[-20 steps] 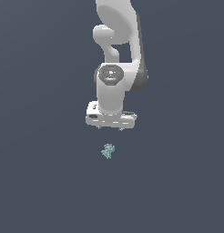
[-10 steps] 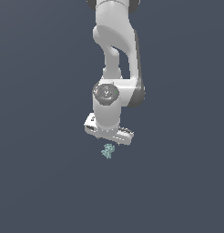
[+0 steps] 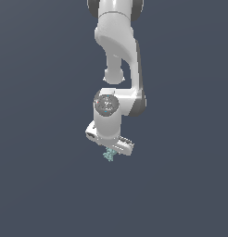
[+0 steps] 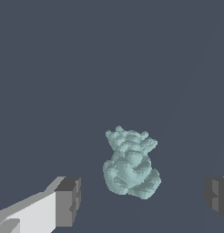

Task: Pick up the object and move it to a goal position.

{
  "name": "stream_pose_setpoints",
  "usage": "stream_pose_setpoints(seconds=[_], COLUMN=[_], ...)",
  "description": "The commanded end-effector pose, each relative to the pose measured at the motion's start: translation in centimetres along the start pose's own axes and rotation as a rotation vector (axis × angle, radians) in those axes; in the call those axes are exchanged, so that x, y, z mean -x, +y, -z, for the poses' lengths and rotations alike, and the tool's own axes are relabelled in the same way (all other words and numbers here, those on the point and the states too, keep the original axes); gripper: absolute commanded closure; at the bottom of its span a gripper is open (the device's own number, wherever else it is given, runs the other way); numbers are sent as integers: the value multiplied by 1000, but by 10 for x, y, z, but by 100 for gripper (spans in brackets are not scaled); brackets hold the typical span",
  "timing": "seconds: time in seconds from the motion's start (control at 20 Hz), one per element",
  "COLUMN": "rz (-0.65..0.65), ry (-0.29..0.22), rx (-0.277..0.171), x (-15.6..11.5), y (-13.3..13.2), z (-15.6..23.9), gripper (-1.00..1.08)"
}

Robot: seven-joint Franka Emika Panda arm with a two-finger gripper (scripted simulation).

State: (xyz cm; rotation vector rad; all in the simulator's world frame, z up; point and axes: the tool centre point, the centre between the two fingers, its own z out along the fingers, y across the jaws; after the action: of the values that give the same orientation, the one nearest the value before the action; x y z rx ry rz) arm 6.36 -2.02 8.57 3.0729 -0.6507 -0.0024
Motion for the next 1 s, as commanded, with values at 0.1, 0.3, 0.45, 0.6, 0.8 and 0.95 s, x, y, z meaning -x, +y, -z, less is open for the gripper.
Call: stream_pose_setpoints(seconds=[0.1, 0.3, 0.45, 0.6, 0.8, 0.95], rz=[0, -1, -3, -5, -5, -5], ry=[0, 0, 1, 1, 1, 1], rx=[0, 0, -1, -1, -1, -1], x=[0, 0, 0, 0, -1, -1], y=[0, 0, 0, 0, 0, 0], z=[-2, -14, -30, -44, -51, -51], gripper=[-92, -92, -92, -92, -92, 108])
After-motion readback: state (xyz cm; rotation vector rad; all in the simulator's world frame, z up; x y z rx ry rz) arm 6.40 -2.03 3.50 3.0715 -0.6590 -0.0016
